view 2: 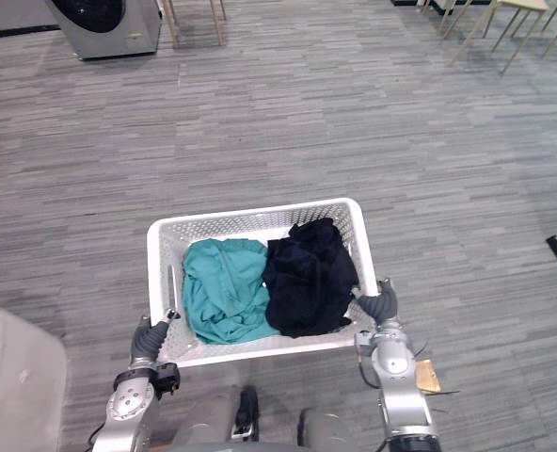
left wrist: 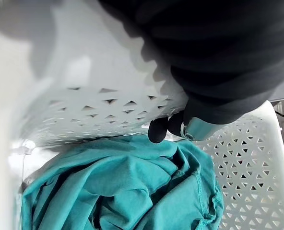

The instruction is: Pick up the laundry basket with both hands and put the clothes into the washing machine.

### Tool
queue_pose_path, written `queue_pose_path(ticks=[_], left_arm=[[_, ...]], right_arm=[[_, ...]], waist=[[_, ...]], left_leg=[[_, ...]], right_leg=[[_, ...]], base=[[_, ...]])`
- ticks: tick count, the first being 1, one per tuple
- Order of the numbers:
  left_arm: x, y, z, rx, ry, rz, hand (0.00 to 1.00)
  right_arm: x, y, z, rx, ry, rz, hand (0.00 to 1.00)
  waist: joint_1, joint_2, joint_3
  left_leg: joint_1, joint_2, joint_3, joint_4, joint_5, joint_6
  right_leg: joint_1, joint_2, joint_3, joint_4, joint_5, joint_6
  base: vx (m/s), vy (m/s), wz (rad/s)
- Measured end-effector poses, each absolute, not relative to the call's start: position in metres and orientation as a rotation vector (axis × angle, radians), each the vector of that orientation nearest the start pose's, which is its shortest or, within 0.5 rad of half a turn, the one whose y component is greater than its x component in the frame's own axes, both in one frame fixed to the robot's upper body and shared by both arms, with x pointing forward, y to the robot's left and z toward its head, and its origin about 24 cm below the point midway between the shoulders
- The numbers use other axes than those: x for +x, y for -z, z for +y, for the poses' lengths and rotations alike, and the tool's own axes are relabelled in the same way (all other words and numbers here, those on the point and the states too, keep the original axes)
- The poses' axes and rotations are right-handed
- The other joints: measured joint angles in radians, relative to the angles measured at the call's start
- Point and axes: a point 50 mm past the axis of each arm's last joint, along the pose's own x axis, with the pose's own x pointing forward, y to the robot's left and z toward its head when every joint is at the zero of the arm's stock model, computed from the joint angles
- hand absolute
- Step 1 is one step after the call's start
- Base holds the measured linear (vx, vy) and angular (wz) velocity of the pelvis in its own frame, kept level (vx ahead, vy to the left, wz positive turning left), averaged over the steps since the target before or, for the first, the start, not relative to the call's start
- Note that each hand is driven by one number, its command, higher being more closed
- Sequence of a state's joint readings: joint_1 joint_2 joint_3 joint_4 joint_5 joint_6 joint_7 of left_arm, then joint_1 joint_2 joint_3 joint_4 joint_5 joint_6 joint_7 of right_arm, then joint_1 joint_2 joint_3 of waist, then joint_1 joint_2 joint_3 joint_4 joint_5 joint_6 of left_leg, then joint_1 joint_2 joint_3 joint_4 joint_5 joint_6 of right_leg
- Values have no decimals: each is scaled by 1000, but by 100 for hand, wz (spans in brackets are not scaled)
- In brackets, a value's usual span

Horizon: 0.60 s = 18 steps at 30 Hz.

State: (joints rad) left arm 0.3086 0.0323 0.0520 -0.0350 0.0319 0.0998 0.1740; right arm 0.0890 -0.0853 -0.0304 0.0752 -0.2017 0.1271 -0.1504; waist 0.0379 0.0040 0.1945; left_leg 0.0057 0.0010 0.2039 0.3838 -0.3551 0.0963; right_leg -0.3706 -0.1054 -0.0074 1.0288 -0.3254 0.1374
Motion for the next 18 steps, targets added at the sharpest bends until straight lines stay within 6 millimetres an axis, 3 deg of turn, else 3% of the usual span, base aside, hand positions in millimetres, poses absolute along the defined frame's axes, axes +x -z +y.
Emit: queue_pose_path(ticks=[1, 3, 4, 5, 6, 7, 8, 9, 10, 11, 12, 13, 14, 15, 16, 18], left_arm=[[177, 19, 196, 102, -310, 348, 100], [179, 16, 195, 101, -309, 331, 100], [182, 13, 193, 99, -300, 315, 100], [185, 12, 191, 99, -289, 309, 100], [190, 13, 190, 108, -279, 309, 100], [190, 14, 187, 112, -264, 315, 100], [190, 17, 185, 113, -259, 324, 100], [194, 21, 175, 80, -249, 342, 100], [194, 24, 174, 85, -242, 352, 100], [195, 25, 169, 79, -229, 358, 100], [190, 28, 168, 69, -222, 375, 100], [189, 29, 166, 65, -218, 380, 100], [189, 27, 165, 61, -217, 369, 100], [188, 23, 166, 60, -220, 354, 100], [189, 21, 165, 57, -220, 342, 100], [189, 12, 168, 57, -230, 297, 100]], right_arm=[[231, 1, -189, -306, 200, 258, 100], [234, -3, -190, -305, 202, 241, 100], [236, -5, -193, -305, 210, 229, 100], [235, -5, -195, -305, 218, 231, 100], [232, -4, -199, -305, 238, 240, 100], [227, -2, -204, -310, 252, 252, 100], [224, 0, -206, -318, 254, 262, 100], [223, 0, -213, -333, 269, 267, 100], [222, 0, -215, -333, 278, 272, 100], [218, 2, -218, -341, 282, 286, 100], [210, 2, -219, -340, 287, 288, 100], [207, 1, -220, -343, 295, 284, 100], [205, -5, -220, -337, 307, 260, 100], [202, -11, -220, -335, 314, 231, 100], [202, -15, -220, -336, 320, 216, 100], [203, -24, -218, -321, 318, 175, 100]], waist=[[-1, 3, 1], [-10, 11, 2], [-30, 26, 9], [-35, 25, 9], [-52, 10, 2], [-70, 4, 0], [-76, 21, -2], [-74, 80, -3], [-76, 81, -2], [-77, 82, 0], [-76, 94, 9], [-74, 101, 14], [-59, 100, 19], [-34, 83, 23], [-18, 83, 26], [8, 84, 26]], left_leg=[[45, 6, 0, -46, 0, 0], [107, 26, -7, -108, -1, 2], [161, 53, -13, -158, 0, 1], [181, 57, -14, -174, 0, -1], [229, 51, -19, -201, 0, -50], [291, 49, -47, -207, -25, -97], [316, 62, -67, -191, -37, -118], [294, 123, -76, -81, -16, -151], [259, 134, -82, 7, 23, -176], [179, 156, -97, 216, 169, -173], [76, 223, -107, 475, 379, -172], [13, 260, -112, 609, 368, -170], [-112, 309, -109, 806, 306, -138], [-223, 312, -88, 879, 245, -107], [-265, 314, -76, 870, 215, -96], [-389, 286, -12, 664, 132, -86]], right_leg=[[-35, -8, -36, -31, -7, -53], [-99, 8, -76, -155, -2, -92], [-134, 44, -84, -421, 87, -89], [-144, 52, -71, -537, 148, -78], [-143, 53, -51, -765, 287, -67], [-137, 52, -38, -857, 420, -75], [-132, 56, -27, -814, 526, -96], [-151, 96, -52, -691, 462, -134], [-157, 95, -64, -640, 416, -133], [-120, 99, -81, -587, 343, -154], [-24, 110, -110, -603, 286, -165], [27, 118, -129, -620, 268, -173], [110, 131, -153, -653, 250, -190], [206, 127, -152, -710, 198, -191], [250, 129, -153, -737, 181, -190], [359, 125, -152, -810, 140, -177]], base=[[528, 29, -21], [609, -64, -8], [573, -100, 9], [604, -145, 28], [684, -190, 38], [832, -228, 42], [840, -207, 16], [534, -128, 6], [654, -195, 3], [688, -216, 25], [699, -205, 33], [665, -158, 43], [611, -150, 39], [607, -145, 27], [597, -107, 19], [610, -4, 14]])
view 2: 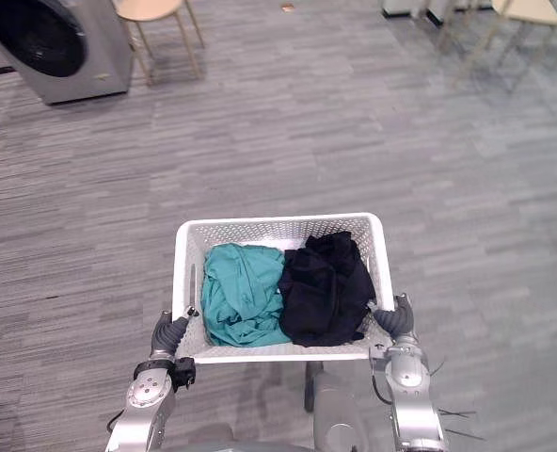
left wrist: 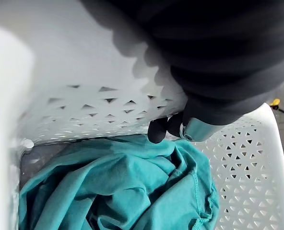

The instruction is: Pick up the laundry basket with both hands and put the clothes into the washing machine.

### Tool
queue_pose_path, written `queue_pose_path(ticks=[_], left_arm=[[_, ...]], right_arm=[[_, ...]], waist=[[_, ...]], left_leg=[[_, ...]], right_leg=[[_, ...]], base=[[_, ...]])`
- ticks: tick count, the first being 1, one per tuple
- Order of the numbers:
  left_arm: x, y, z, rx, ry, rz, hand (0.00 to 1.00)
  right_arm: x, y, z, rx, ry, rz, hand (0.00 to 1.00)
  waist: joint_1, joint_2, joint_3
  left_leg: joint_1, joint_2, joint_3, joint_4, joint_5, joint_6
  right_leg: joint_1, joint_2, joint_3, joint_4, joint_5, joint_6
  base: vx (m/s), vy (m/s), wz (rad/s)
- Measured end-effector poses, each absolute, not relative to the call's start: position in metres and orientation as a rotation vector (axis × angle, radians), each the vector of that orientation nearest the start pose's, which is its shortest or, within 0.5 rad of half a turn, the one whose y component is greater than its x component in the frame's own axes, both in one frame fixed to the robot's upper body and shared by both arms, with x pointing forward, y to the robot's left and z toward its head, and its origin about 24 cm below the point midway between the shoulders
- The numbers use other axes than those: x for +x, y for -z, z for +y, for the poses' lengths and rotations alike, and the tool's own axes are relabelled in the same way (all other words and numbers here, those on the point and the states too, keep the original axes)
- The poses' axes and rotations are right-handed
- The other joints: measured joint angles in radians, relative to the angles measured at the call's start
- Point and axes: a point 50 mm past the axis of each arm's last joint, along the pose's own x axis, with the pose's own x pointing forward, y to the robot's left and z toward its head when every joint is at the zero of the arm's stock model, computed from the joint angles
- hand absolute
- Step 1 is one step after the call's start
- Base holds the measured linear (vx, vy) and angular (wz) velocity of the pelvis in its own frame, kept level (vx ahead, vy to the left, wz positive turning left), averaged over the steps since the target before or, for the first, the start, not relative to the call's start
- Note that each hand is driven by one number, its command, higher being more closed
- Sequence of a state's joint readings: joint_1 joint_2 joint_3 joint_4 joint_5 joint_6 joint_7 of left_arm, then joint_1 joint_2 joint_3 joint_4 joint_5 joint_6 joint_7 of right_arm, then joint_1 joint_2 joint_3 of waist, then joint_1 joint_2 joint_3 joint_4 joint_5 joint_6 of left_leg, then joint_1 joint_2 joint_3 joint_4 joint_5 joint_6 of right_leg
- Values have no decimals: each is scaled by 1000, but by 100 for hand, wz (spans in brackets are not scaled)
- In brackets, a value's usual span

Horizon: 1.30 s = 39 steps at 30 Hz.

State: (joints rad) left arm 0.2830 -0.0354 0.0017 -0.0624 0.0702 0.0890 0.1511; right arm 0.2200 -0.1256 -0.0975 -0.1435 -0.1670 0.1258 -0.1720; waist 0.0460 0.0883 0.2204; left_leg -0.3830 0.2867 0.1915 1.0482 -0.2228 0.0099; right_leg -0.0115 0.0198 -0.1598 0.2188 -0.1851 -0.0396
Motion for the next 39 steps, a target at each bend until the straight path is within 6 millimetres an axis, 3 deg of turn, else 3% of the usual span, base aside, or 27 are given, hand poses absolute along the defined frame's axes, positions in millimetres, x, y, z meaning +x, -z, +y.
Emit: queue_pose_path(ticks=[1, 3, 4, 5, 6, 7, 8, 9, 10, 11, 12, 13, 15, 17, 19, 20, 21, 22, 24, 26, 27, 29, 33, 35, 36, 37, 39], left_arm=[[187, 10, 168, 56, -234, 284, 100], [185, 9, 170, 52, -238, 279, 100], [185, 9, 170, 49, -244, 280, 100], [184, 9, 171, 51, -247, 283, 100], [184, 9, 178, 62, -261, 283, 100], [183, 12, 179, 59, -268, 300, 100], [182, 14, 180, 61, -269, 314, 100], [178, 18, 181, 68, -267, 340, 100], [173, 22, 181, 78, -259, 363, 100], [172, 23, 182, 87, -258, 368, 100], [173, 23, 189, 123, -255, 371, 100], [174, 23, 189, 126, -253, 371, 100], [174, 25, 182, 122, -227, 382, 100], [176, 23, 181, 127, -216, 365, 100], [184, 19, 180, 139, -196, 340, 100], [192, 16, 178, 148, -178, 319, 100], [195, 17, 177, 159, -164, 320, 100], [193, 24, 173, 146, -160, 352, 100], [193, 30, 162, 99, -159, 376, 100], [192, 31, 160, 92, -160, 381, 100], [188, 32, 161, 93, -161, 390, 100], [183, 31, 164, 95, -167, 385, 100], [181, 22, 165, 71, -175, 334, 100], [182, 20, 165, 69, -172, 324, 100], [182, 21, 164, 69, -168, 325, 100], [182, 20, 163, 70, -166, 324, 100], [187, 18, 162, 82, -151, 318, 100]], right_arm=[[205, -25, -217, -322, 314, 165, 100], [213, -29, -219, -330, 309, 149, 100], [218, -25, -217, -332, 296, 162, 100], [220, -22, -214, -330, 286, 172, 100], [226, -17, -209, -323, 262, 190, 100], [230, -13, -208, -321, 249, 208, 100], [232, -11, -207, -313, 246, 216, 100], [232, -3, -205, -295, 242, 248, 100], [225, 3, -202, -286, 237, 273, 100], [224, 5, -201, -286, 234, 278, 100], [224, 9, -195, -264, 231, 292, 100], [224, 10, -195, -267, 230, 297, 100], [217, 14, -201, -295, 239, 321, 100], [217, 9, -203, -305, 240, 297, 100], [217, 2, -206, -309, 252, 267, 100], [215, 0, -209, -313, 265, 261, 100], [214, 0, -211, -320, 271, 263, 100], [211, 2, -214, -336, 270, 276, 100], [211, 2, -222, -365, 282, 290, 100], [207, 1, -223, -369, 284, 290, 100], [204, 2, -221, -365, 281, 293, 100], [204, -4, -218, -353, 296, 265, 100], [209, -21, -217, -340, 298, 184, 100], [212, -23, -219, -346, 299, 175, 100], [212, -22, -220, -351, 299, 183, 100], [213, -17, -221, -355, 296, 202, 100], [215, -9, -223, -347, 305, 237, 100]], waist=[[4, -7, 2], [36, 13, -3], [61, 17, -5], [72, 13, -12], [63, -24, -26], [45, -36, -24], [49, -46, -19], [61, -67, -13], [61, -79, -24], [57, -87, -29], [29, -130, -31], [19, -131, -30], [5, -82, -20], [-33, -49, -25], [-59, -45, -24], [-68, -69, -27], [-75, -90, -36], [-90, -61, -53], [-86, 7, -74], [-82, 22, -47], [-70, 24, -46], [-33, 18, -38], [18, 2, -36], [26, 2, -35], [25, 2, -35], [26, -5, -34], [17, -27, -46]], left_leg=[[-19, -34, 20, -162, -3, -5], [-35, -98, 20, -602, 65, -97], [-36, -97, 33, -664, 181, -104], [-30, -107, 42, -646, 222, -75], [-40, -143, 54, -588, 163, 24], [-48, -147, 74, -504, 113, 86], [-47, -146, 85, -452, 102, 92], [-61, -153, 104, -321, 78, 84], [33, -183, 82, -448, 22, 52], [93, -209, 68, -494, -52, 62], [141, -257, 59, -506, -83, 74], [175, -270, 56, -523, -96, 78], [380, -272, 35, -675, -117, 79], [489, -256, -10, -779, -117, 79], [568, -243, -53, -841, -116, 78], [618, -261, -81, -869, -116, 63], [679, -269, -118, -874, -138, 0], [727, -244, -168, -850, -159, -33], [683, -176, -186, -709, -109, -72], [532, -116, -180, -313, 206, -124], [441, -60, -168, -101, 262, -138], [246, 20, -104, 208, 165, -59], [23, 17, 53, -20, 9, -20], [-9, -62, 66, -405, 23, -42], [-2, -98, 50, -624, 70, -101], [13, -120, 59, -675, 201, -85], [0, -167, 71, -599, 153, 56]], right_leg=[[30, -9, 2, -23, -15, 11], [117, -25, 40, -79, -58, 48], [157, -29, 89, -115, -82, 61], [177, -41, 114, -128, -95, 61], [200, -80, 141, -139, -98, 67], [197, -112, 180, -93, -56, 125], [189, -124, 206, -38, -43, 126], [158, -134, 245, 131, -23, 169], [73, -145, 271, 406, -1, 318], [11, -146, 275, 582, 16, 321], [-102, -167, 279, 832, 11, 308], [-152, -170, 260, 906, 5, 297], [-279, -163, 108, 897, -86, 107], [-381, -138, 17, 724, -110, 63], [-441, -95, 36, 345, -20, 105], [-453, -96, 75, 83, 85, 157], [-470, -97, 111, -44, 184, 153], [-458, -79, 142, 9, 384, 79], [-460, -36, 98, 111, 325, 47], [-347, -20, 46, 157, 201, 23], [-271, -7, 29, 126, 165, 12], [-90, 22, 20, 29, 125, -3], [103, 4, 30, -131, 87, 16], [171, -42, 28, -154, 39, 52], [218, -67, 25, -174, 12, 79], [260, -88, 27, -199, -11, 108], [295, -143, 23, -208, 2, 136]], base=[[688, 110, -4], [628, 171, -42], [525, 192, -69], [696, 259, -58], [774, 282, -17], [936, 365, -4], [901, 366, -22], [778, 347, -39], [615, 251, -41], [598, 183, -1], [533, 89, 15], [680, 84, 16], [710, 73, 0], [719, 33, 46], [758, -64, 72], [801, -178, 86], [1205, -296, 106], [892, -228, 75], [788, -199, 41], [886, -253, 44], [723, -200, 33], [651, -145, 9], [631, -9, 1], [697, 188, 6], [645, 240, 5], [644, 241, 6], [599, 258, 24]])
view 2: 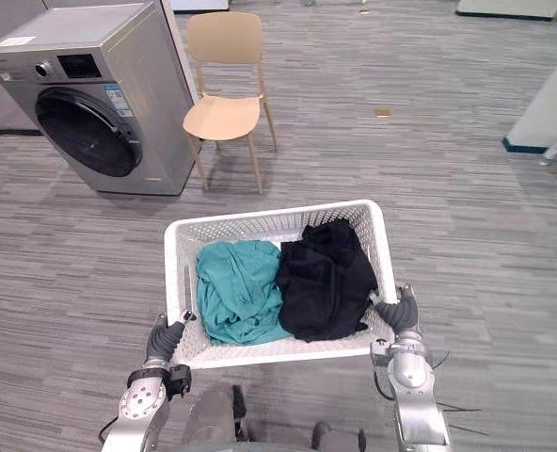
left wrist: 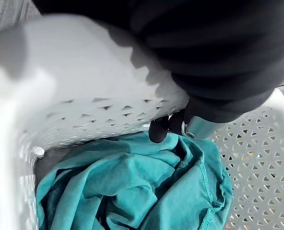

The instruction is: Pick up the laundry basket with both hands and put the clothes into the washing machine.

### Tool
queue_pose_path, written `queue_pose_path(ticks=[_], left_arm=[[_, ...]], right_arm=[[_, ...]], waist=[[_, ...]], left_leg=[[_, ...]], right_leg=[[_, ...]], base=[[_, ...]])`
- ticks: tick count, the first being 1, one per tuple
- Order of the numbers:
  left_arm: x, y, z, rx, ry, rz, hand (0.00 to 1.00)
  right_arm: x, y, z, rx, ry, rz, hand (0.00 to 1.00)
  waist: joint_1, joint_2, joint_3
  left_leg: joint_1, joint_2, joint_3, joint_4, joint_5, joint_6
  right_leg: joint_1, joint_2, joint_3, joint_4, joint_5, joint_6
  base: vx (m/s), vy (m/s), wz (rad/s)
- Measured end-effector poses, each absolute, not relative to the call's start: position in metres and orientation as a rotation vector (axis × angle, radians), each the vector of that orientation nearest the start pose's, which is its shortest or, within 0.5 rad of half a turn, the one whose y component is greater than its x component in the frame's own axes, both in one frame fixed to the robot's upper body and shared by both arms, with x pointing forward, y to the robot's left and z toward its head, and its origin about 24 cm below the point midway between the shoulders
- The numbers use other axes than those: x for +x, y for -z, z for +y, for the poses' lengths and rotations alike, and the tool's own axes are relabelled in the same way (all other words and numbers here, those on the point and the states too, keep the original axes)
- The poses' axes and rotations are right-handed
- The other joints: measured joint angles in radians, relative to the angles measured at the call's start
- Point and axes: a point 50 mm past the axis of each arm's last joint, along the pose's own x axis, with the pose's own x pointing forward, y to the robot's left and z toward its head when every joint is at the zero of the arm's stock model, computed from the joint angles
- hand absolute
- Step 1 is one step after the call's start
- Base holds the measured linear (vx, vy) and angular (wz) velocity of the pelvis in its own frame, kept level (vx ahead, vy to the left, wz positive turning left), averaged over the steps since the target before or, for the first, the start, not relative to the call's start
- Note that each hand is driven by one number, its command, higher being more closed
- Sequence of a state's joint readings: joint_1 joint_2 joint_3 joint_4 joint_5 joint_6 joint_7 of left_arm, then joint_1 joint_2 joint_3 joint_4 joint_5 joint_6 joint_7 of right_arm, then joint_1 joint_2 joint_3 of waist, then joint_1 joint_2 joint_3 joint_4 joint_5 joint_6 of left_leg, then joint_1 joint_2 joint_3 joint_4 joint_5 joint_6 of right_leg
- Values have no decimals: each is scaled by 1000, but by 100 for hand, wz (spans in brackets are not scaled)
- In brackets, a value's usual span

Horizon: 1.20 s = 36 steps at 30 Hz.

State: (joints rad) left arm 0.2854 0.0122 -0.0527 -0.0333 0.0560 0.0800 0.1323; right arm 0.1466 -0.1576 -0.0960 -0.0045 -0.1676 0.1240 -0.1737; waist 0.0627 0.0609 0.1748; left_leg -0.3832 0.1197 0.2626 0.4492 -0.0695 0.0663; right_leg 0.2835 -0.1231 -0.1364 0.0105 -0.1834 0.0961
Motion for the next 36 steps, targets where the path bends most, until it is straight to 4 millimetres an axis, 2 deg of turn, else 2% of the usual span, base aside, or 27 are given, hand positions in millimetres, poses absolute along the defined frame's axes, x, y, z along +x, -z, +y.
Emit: queue_pose_path(ticks=[2, 4, 5, 6, 7, 8, 10, 12, 13, 14, 15, 16, 17, 18, 20, 21, 22, 23, 24, 25, 28, 30, 31, 32, 33, 34, 36], left_arm=[[187, 18, 161, 102, -138, 321, 100], [184, 23, 160, 116, -123, 343, 100], [184, 25, 163, 135, -116, 353, 100], [184, 26, 167, 158, -114, 368, 100], [182, 28, 169, 165, -115, 379, 100], [180, 29, 171, 179, -116, 392, 100], [182, 27, 174, 192, -114, 382, 100], [189, 23, 173, 215, -96, 355, 100], [191, 21, 172, 222, -85, 347, 100], [191, 22, 171, 228, -81, 347, 100], [190, 23, 170, 231, -78, 354, 100], [189, 30, 165, 228, -69, 380, 100], [188, 32, 162, 212, -74, 388, 100], [191, 31, 160, 209, -74, 381, 100], [191, 31, 158, 201, -77, 380, 100], [189, 32, 157, 189, -86, 387, 100], [180, 34, 160, 174, -109, 400, 100], [178, 34, 160, 172, -110, 401, 100], [179, 31, 159, 167, -105, 387, 100], [180, 27, 160, 163, -110, 369, 100], [180, 26, 161, 158, -118, 360, 100], [181, 26, 159, 148, -115, 354, 100], [181, 26, 158, 145, -112, 354, 100], [181, 27, 156, 141, -109, 361, 100], [181, 31, 159, 159, -110, 379, 100], [181, 30, 161, 169, -110, 380, 100], [180, 33, 159, 167, -102, 396, 100]], right_arm=[[214, -5, -226, -347, 309, 258, 100], [212, 0, -227, -342, 316, 277, 100], [212, 6, -225, -322, 314, 303, 100], [210, 12, -222, -304, 309, 329, 100], [208, 16, -221, -301, 304, 348, 100], [206, 21, -217, -295, 288, 367, 100], [205, 23, -215, -285, 288, 372, 100], [206, 18, -216, -283, 301, 352, 100], [205, 18, -218, -284, 306, 351, 100], [205, 18, -219, -287, 308, 353, 100], [203, 19, -220, -293, 309, 359, 100], [201, 20, -224, -309, 312, 369, 100], [202, 19, -226, -319, 310, 365, 100], [202, 18, -226, -320, 312, 363, 100], [193, 19, -228, -322, 319, 373, 100], [187, 15, -228, -324, 323, 362, 100], [186, 8, -225, -318, 320, 332, 100], [186, 7, -225, -312, 327, 323, 100], [186, 4, -226, -299, 349, 312, 100], [188, 3, -226, -284, 350, 304, 100], [193, 1, -224, -276, 345, 289, 100], [198, 4, -227, -286, 344, 300, 100], [198, 5, -229, -289, 345, 306, 100], [200, 9, -232, -299, 344, 325, 100], [200, 19, -227, -271, 343, 364, 100], [199, 20, -227, -270, 341, 372, 100], [196, 23, -227, -268, 343, 385, 100]], waist=[[10, -18, -3], [7, -28, -3], [5, -47, -1], [-6, -68, 1], [-17, -71, 1], [-27, -66, 2], [-46, -59, 3], [-66, -62, 0], [-74, -64, 0], [-80, -71, -4], [-91, -73, -6], [-100, -33, -20], [-91, -7, -36], [-88, 0, -35], [-99, 14, -28], [-97, 24, -24], [-69, 27, -26], [-61, 32, -29], [-46, 40, -33], [-32, 30, -29], [-10, 23, -27], [1, 17, -27], [2, 18, -28], [6, 27, -32], [-5, -24, -35], [-16, -38, -33], [-20, -39, -35]], left_leg=[[-16, -8, 13, 112, -96, 40], [29, -28, 15, 129, -171, 43], [99, -55, 21, 82, -212, 34], [178, -86, 21, 38, -231, 36], [226, -95, 20, 11, -240, 37], [322, -102, 18, -53, -250, 42], [427, -101, 7, -131, -259, 41], [527, -100, -14, -208, -273, 21], [564, -100, -20, -232, -284, 1], [605, -107, -27, -253, -296, -20], [643, -112, -47, -265, -308, -42], [678, -93, -76, -266, -313, -51], [672, -66, -88, -254, -304, -64], [652, -53, -132, -173, -267, -114], [572, -13, -150, 116, -173, -132], [496, 26, -145, 315, -43, -126], [386, 97, -125, 589, 140, -139], [340, 132, -121, 681, 112, -128], [231, 175, -110, 797, 32, -96], [161, 189, -79, 800, -36, -76], [62, 187, -28, 614, -126, -76], [52, 119, -30, 188, -123, -101], [56, 98, -49, 76, -100, -125], [87, 61, -68, -79, 16, -117], [116, 6, -48, -99, -4, -99], [100, -14, -48, -56, -39, -65], [87, -28, -43, 37, -132, -37]], right_leg=[[5, -23, 19, 51, 15, 22], [-59, -48, 39, 265, 9, 36], [-204, -84, 87, 605, 45, 136], [-318, -106, 110, 871, 38, 126], [-359, -106, 107, 955, 21, 96], [-431, -86, 94, 1027, -15, 34], [-535, -44, 53, 985, -52, -20], [-661, 22, -4, 681, -49, -41], [-677, 48, 1, 496, 10, -38], [-680, 72, 8, 327, 108, -44], [-676, 86, 36, 264, 235, -50], [-662, 111, 45, 279, 305, -98], [-659, 123, 42, 287, 296, -112], [-656, 118, 25, 342, 232, -121], [-565, 123, -27, 367, 150, -134], [-503, 131, -45, 358, 116, -142], [-403, 153, -24, 302, 76, -144], [-375, 163, -24, 280, 72, -147], [-308, 172, -21, 225, 65, -149], [-248, 163, -1, 175, 64, -147], [-167, 128, 20, 99, 59, -135], [-132, 70, 36, 91, 21, -74], [-125, 58, 39, 90, 10, -56], [-109, 43, 55, 85, -19, -12], [-89, -11, 56, 66, -12, -9], [-70, -34, 52, 57, 4, 6], [-68, -59, 58, 113, 11, 27]], base=[[675, 308, 12], [610, 262, 2], [651, 252, 5], [539, 198, 9], [669, 141, 9], [568, 82, 5], [603, 63, 13], [603, -10, 35], [584, -36, 38], [625, -59, 39], [663, -75, 38], [668, -66, 15], [668, -81, 14], [630, -106, 22], [543, -138, 50], [584, -117, 12], [575, -84, -9], [687, -66, -26], [549, -17, -16], [545, -2, -16], [505, 104, -23], [465, 269, -20], [428, 305, -21], [428, 295, -5], [525, 339, 9], [440, 270, 26], [443, 300, 12]])
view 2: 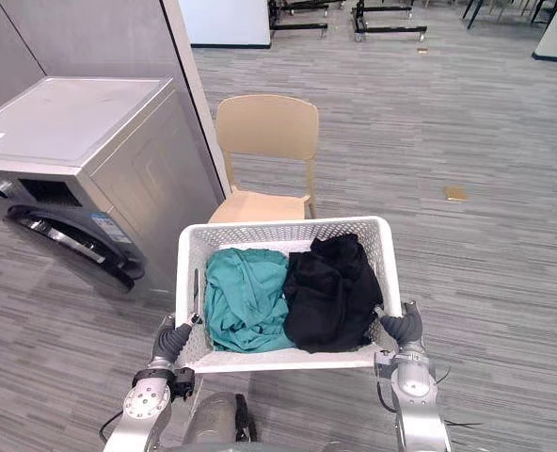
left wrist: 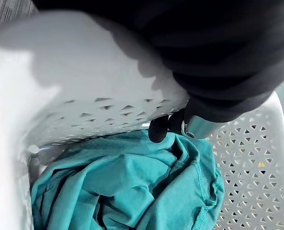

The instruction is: Pick up the laundry basket with both hands and put the clothes into the washing machine.

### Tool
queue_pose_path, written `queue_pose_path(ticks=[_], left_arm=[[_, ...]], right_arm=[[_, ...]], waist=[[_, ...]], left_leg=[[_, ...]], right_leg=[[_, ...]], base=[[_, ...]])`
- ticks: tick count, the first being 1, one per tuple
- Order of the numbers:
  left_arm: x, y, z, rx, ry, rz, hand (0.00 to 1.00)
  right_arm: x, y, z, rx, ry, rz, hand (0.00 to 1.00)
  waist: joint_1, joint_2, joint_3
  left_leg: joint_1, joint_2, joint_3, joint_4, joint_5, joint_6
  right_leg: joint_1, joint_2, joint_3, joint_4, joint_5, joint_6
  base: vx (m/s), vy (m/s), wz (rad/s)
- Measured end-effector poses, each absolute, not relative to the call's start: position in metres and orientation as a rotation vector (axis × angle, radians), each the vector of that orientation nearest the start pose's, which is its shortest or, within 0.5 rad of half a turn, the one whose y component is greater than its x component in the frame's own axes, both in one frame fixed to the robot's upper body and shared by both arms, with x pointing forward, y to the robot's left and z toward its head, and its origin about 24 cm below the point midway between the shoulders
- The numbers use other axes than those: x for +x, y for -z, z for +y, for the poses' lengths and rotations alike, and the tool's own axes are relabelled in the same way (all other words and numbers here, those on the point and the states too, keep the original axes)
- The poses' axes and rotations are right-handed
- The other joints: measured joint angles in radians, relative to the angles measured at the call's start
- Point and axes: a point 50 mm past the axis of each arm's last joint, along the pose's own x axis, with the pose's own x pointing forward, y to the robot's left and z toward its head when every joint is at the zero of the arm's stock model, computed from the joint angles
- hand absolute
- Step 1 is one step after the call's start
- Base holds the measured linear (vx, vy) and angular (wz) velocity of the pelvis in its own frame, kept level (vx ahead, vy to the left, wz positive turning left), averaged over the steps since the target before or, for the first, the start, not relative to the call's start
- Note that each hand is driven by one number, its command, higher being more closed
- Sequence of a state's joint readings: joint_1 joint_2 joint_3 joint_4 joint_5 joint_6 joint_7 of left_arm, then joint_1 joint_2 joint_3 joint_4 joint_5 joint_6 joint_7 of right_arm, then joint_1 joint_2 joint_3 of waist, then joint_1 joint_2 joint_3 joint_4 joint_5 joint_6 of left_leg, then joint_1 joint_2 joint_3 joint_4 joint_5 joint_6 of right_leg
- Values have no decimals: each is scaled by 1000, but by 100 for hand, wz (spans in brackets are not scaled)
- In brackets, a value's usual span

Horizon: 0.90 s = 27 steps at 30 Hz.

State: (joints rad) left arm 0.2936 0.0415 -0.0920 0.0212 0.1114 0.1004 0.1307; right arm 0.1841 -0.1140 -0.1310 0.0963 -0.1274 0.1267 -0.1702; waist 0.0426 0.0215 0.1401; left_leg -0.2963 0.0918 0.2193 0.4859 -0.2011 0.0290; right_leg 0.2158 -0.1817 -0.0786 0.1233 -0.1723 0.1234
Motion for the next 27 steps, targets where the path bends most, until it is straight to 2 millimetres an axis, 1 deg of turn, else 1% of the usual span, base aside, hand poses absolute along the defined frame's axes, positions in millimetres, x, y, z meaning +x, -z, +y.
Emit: queue_pose_path(ticks=[1, 2, 3, 4, 5, 6, 7, 8, 9, 10, 11, 12, 13, 14, 15, 16, 17, 18, 19, 20, 21, 22, 23, 24, 25, 26, 27], left_arm=[[179, 34, 158, 169, -97, 403, 100], [178, 36, 159, 175, -95, 411, 100], [178, 38, 163, 194, -92, 421, 100], [177, 39, 165, 205, -89, 428, 100], [175, 40, 167, 216, -87, 435, 100], [175, 40, 168, 222, -88, 438, 100], [175, 40, 170, 229, -90, 436, 100], [175, 40, 171, 234, -91, 436, 100], [175, 40, 172, 236, -91, 435, 100], [175, 39, 171, 235, -90, 434, 100], [176, 39, 171, 235, -88, 430, 100], [177, 39, 170, 234, -87, 429, 100], [176, 40, 170, 237, -85, 432, 100], [175, 44, 168, 231, -82, 451, 100], [174, 45, 164, 218, -83, 456, 100], [174, 45, 164, 221, -82, 454, 100], [177, 44, 162, 217, -79, 446, 100], [177, 43, 161, 208, -87, 442, 100], [176, 43, 162, 207, -90, 442, 100], [175, 43, 161, 204, -90, 442, 100], [176, 40, 161, 201, -92, 430, 100], [178, 38, 161, 198, -95, 419, 100], [180, 35, 160, 196, -99, 400, 100], [182, 34, 160, 196, -102, 393, 100], [183, 33, 160, 197, -103, 389, 100], [188, 32, 159, 201, -107, 380, 100], [193, 32, 158, 210, -105, 375, 100]], right_arm=[[196, 24, -229, -269, 349, 392, 100], [196, 26, -229, -268, 348, 398, 100], [195, 29, -226, -260, 344, 411, 100], [194, 32, -225, -256, 342, 423, 100], [192, 37, -221, -249, 330, 443, 100], [191, 42, -219, -243, 326, 466, 100], [191, 43, -217, -237, 322, 469, 100], [192, 43, -216, -236, 320, 466, 100], [194, 41, -216, -235, 319, 458, 100], [195, 40, -216, -239, 318, 454, 100], [197, 39, -217, -243, 318, 448, 100], [197, 39, -218, -244, 318, 448, 100], [196, 39, -218, -245, 319, 450, 100], [195, 40, -220, -251, 322, 455, 100], [194, 39, -222, -260, 320, 455, 100], [194, 39, -222, -260, 321, 454, 100], [189, 36, -223, -264, 328, 445, 100], [185, 32, -223, -266, 335, 426, 100], [183, 29, -223, -268, 337, 415, 100], [182, 23, -224, -270, 343, 392, 100], [184, 17, -224, -272, 350, 363, 100], [185, 16, -224, -272, 355, 353, 100], [189, 13, -223, -267, 362, 340, 100], [192, 14, -223, -260, 362, 341, 100], [193, 16, -223, -256, 362, 346, 100], [194, 19, -223, -249, 362, 357, 100], [199, 20, -224, -251, 364, 361, 100]], waist=[[1, 3, 0], [0, 0, 3], [-4, -14, 10], [-14, -20, 11], [-27, -24, 11], [-31, -21, 11], [-29, -20, 11], [-29, -21, 11], [-30, -20, 11], [-32, -19, 12], [-34, -18, 13], [-36, -20, 11], [-43, -28, 7], [-53, -2, 6], [-52, 15, -2], [-53, 17, -1], [-54, 25, 8], [-43, 28, 15], [-27, 29, 15], [-14, 27, 16], [-4, 23, 19], [1, 21, 19], [3, 24, 18], [2, 27, 17], [1, 29, 17], [1, 33, 16], [2, 60, 21]], left_leg=[[16, -7, 5, 11, -34, 5], [46, -17, 16, 4, -58, 9], [106, -39, 35, -25, -71, 17], [139, -49, 40, -41, -73, 19], [186, -64, 41, -72, -73, 20], [258, -73, 42, -129, -73, 21], [310, -76, 48, -175, -74, 23], [327, -77, 48, -189, -76, 26], [358, -77, 48, -213, -79, 31], [378, -75, 46, -229, -79, 31], [399, -73, 43, -247, -79, 29], [406, -74, 41, -247, -84, 21], [420, -80, 27, -239, -105, -12], [432, -65, -5, -233, -113, -22], [423, -43, -34, -195, -113, -24], [407, -34, -40, -150, -113, -24], [352, -4, -47, 4, -109, -31], [255, 42, -41, 231, -83, -85], [219, 70, -30, 327, -83, -86], [158, 116, -20, 430, -85, -82], [105, 154, -23, 447, -89, -75], [81, 168, -28, 425, -91, -71], [50, 177, -43, 339, -92, -70], [44, 167, -74, 210, -90, -72], [46, 163, -88, 136, -84, -75], [54, 149, -117, -8, -23, -85], [65, 149, -148, -111, 90, -158]], right_leg=[[-38, -13, 4, 108, -11, 18], [-118, -33, 21, 296, -12, 42], [-244, -65, 60, 586, 12, 98], [-293, -77, 65, 712, 12, 96], [-347, -87, 46, 832, 5, 81], [-400, -81, 13, 889, -20, 34], [-441, -62, -24, 865, -34, 12], [-461, -53, -44, 841, -42, 0], [-499, -25, -79, 769, -60, -23], [-516, 0, -100, 684, -69, -37], [-525, 39, -116, 528, -60, -51], [-525, 57, -113, 436, -38, -65], [-503, 87, -88, 281, 111, -106], [-477, 103, -92, 273, 121, -125], [-451, 118, -104, 251, 105, -134], [-437, 120, -113, 241, 94, -134], [-392, 127, -135, 221, 81, -140], [-344, 135, -146, 198, 70, -155], [-324, 138, -145, 190, 64, -161], [-289, 138, -147, 176, 54, -160], [-270, 136, -146, 156, 52, -157], [-267, 133, -143, 151, 52, -155], [-266, 124, -139, 144, 52, -152], [-267, 112, -135, 135, 56, -142], [-270, 107, -131, 135, 59, -138], [-284, 100, -124, 137, 62, -115], [-310, 108, -105, 151, 48, -71]], base=[[413, 308, -12], [376, 284, -24], [378, 223, -14], [377, 192, 4], [381, 136, 12], [375, 112, 0], [370, 92, -8], [413, 37, -7], [332, -4, 3], [397, -32, 9], [266, -39, 13], [339, -66, 26], [365, -94, 36], [451, -124, 34], [377, -119, 25], [344, -149, 33], [315, -162, 43], [294, -138, 31], [276, -71, 2], [251, -31, -13], [243, -19, -9], [209, 26, -7], [202, 147, -10], [189, 189, -10], [165, 267, -13], [124, 293, -26], [107, 279, -26]])
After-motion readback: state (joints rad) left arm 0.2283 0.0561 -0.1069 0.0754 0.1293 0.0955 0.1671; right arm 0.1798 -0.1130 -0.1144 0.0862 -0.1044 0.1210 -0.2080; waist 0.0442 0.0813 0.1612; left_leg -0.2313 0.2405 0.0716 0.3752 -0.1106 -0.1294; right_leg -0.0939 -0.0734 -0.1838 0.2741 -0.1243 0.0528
